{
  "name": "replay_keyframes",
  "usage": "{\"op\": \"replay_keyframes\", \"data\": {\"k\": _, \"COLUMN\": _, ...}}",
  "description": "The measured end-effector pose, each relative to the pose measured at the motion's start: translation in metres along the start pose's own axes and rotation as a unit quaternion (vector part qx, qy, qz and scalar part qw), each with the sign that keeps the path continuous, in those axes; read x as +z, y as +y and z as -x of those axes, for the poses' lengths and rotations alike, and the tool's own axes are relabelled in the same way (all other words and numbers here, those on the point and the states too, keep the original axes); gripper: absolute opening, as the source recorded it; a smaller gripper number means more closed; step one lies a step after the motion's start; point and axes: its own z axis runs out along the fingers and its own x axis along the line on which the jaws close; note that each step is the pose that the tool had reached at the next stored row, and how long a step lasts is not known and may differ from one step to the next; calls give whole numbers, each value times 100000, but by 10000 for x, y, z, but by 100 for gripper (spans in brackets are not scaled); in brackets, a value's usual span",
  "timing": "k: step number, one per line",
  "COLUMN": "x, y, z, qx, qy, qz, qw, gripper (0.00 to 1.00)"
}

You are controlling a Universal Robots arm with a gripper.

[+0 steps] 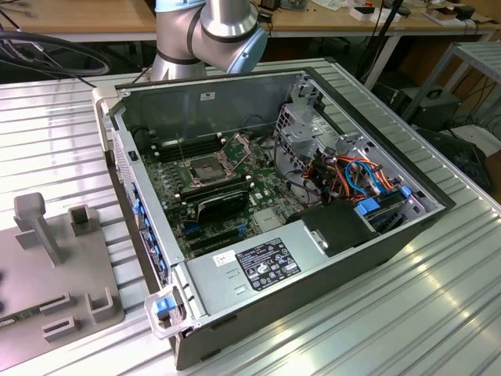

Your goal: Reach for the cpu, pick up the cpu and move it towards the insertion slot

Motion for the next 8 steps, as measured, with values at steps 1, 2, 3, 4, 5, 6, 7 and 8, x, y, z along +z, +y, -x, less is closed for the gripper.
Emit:
{"op": "replay_keyframes", "data": {"k": 1, "x": 0, "y": 0, "z": 0, "qx": 3, "qy": 1, "qz": -1, "qw": 100000, "gripper": 62}}
{"op": "replay_keyframes", "data": {"k": 2, "x": 4, "y": -3, "z": 0, "qx": 9, "qy": -7, "qz": 4, "qw": 100000, "gripper": 62}}
{"op": "replay_keyframes", "data": {"k": 3, "x": 11, "y": -10, "z": 2, "qx": 0, "qy": -6, "qz": 10, "qw": 100000, "gripper": 62}}
{"op": "replay_keyframes", "data": {"k": 4, "x": 21, "y": -19, "z": 2, "qx": 3, "qy": 7, "qz": 0, "qw": 100000, "gripper": 62}}
{"op": "replay_keyframes", "data": {"k": 5, "x": 62, "y": -34, "z": 2, "qx": 0, "qy": 17, "qz": -2, "qw": 100000, "gripper": 62}}
{"op": "replay_keyframes", "data": {"k": 6, "x": 88, "y": -42, "z": 2, "qx": 1, "qy": 19, "qz": -1, "qw": 100000, "gripper": 62}}
{"op": "replay_keyframes", "data": {"k": 7, "x": 110, "y": -46, "z": 1, "qx": 7, "qy": 21, "qz": 0, "qw": 100000, "gripper": 62}}
{"op": "replay_keyframes", "data": {"k": 8, "x": 137, "y": -50, "z": 1, "qx": 11, "qy": 18, "qz": -1, "qw": 100000, "gripper": 62}}
